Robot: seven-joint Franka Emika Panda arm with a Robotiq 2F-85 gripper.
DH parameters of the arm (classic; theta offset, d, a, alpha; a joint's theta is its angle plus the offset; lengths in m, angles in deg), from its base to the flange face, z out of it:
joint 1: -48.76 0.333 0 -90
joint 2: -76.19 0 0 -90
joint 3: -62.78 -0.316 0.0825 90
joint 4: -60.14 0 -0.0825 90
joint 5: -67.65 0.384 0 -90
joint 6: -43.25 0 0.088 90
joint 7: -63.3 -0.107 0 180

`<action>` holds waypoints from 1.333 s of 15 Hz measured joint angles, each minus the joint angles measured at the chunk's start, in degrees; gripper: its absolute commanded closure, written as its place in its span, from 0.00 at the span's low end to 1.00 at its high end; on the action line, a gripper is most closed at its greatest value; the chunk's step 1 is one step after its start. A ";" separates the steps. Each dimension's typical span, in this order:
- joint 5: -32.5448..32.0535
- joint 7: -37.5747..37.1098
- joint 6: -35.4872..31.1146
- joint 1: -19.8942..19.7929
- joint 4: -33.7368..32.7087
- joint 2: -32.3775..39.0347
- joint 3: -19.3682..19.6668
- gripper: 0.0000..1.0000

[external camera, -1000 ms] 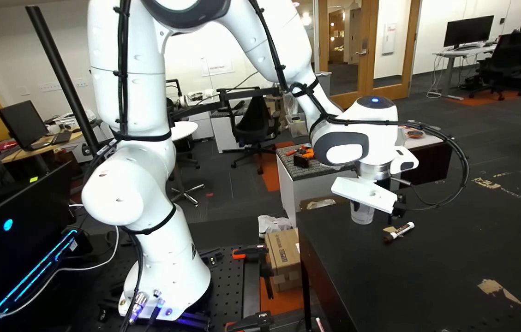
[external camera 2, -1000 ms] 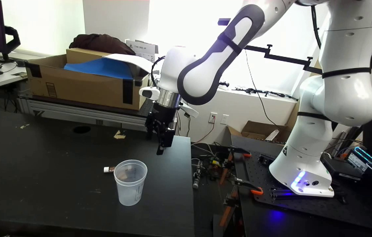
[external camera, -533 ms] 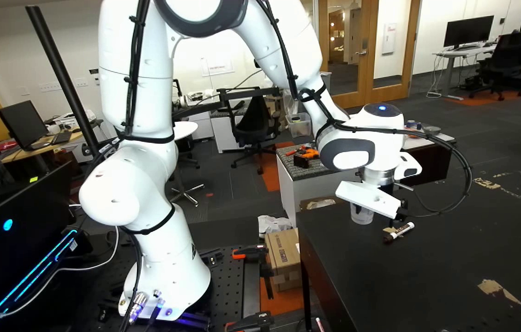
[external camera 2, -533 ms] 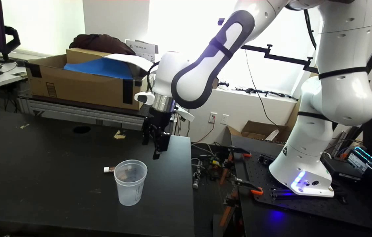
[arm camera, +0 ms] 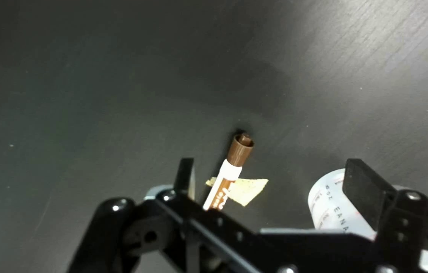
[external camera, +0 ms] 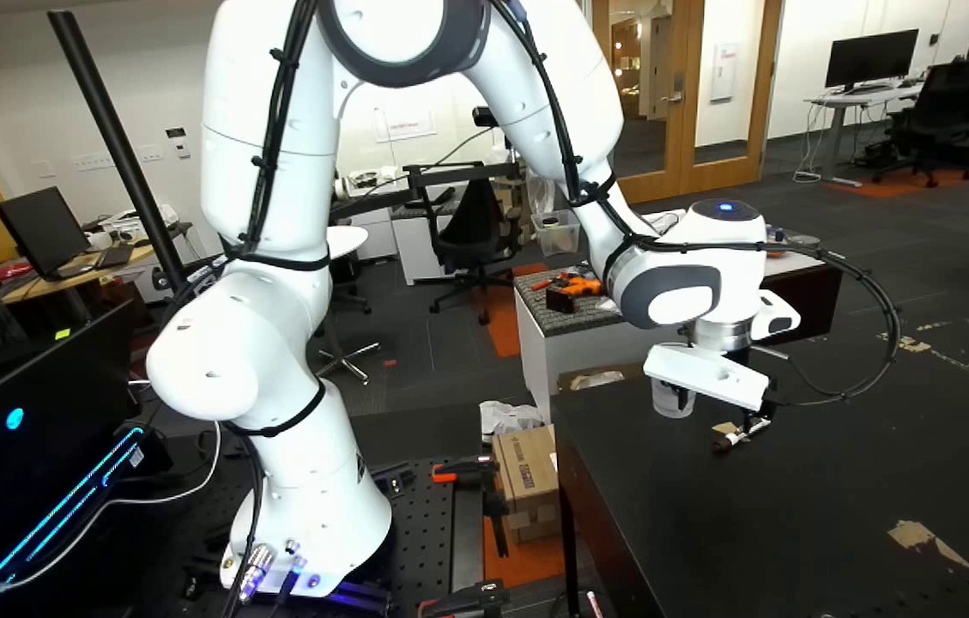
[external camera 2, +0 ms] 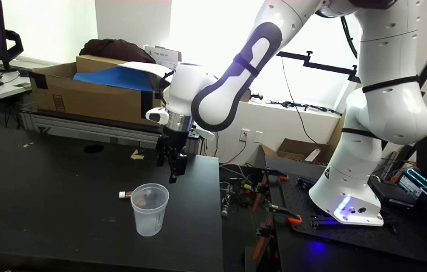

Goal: Move the marker to the right

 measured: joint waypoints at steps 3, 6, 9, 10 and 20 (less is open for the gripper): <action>-2.37 -1.84 0.05 -0.06 -1.87 1.75 0.17 0.00; -2.39 -1.84 0.17 -0.20 -3.75 3.49 -0.56 0.00; -2.39 -1.84 0.31 -0.36 -5.67 5.03 -1.36 0.00; -2.39 -1.84 0.39 -0.46 -6.30 5.48 -1.61 0.00; -2.79 -3.20 0.73 -0.59 -11.39 10.86 -1.78 0.00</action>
